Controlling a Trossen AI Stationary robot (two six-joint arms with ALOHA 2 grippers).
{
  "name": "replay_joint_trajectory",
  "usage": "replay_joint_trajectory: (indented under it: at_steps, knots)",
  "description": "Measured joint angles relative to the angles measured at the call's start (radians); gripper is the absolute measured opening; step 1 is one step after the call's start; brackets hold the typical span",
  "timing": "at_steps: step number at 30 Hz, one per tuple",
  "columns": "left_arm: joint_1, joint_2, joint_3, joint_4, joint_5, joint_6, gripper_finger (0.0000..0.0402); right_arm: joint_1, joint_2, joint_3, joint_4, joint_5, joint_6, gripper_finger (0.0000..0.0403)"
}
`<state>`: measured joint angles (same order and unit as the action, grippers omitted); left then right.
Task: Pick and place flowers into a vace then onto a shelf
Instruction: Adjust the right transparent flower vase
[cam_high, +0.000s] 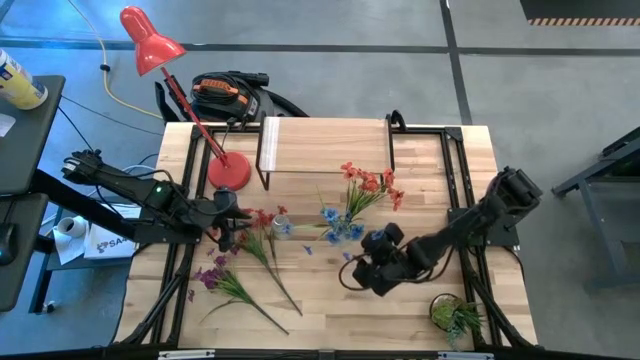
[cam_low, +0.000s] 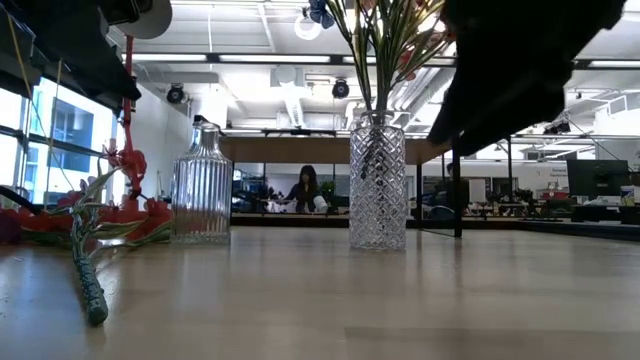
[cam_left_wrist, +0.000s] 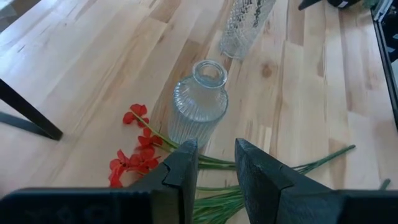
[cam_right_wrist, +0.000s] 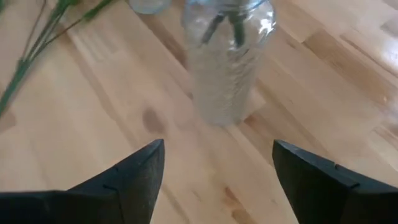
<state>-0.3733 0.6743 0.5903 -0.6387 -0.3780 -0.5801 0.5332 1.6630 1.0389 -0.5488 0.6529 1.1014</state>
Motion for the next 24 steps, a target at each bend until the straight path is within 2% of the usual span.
replay_joint_trajectory:
  at_steps: [3, 7, 15, 24]
  knots:
    - [0.000, 0.000, 0.000, 0.000, -0.007, -0.001, 0.0140, -0.029, 0.000, 0.000, 0.000, -0.012, -0.005, 0.0288]
    - [0.000, 0.000, 0.000, 0.000, -0.031, -0.001, 0.0140, -0.059, 0.000, 0.000, 0.018, 0.041, -0.053, 0.0289]
    - [0.000, 0.000, 0.000, 0.000, -0.046, -0.001, 0.0140, -0.113, 0.051, 0.000, 0.249, -0.001, -0.282, 0.0289]
    - [0.000, 0.000, 0.000, -0.017, -0.035, -0.034, 0.0140, -0.128, 0.079, 0.000, 0.260, 0.027, -0.273, 0.0289]
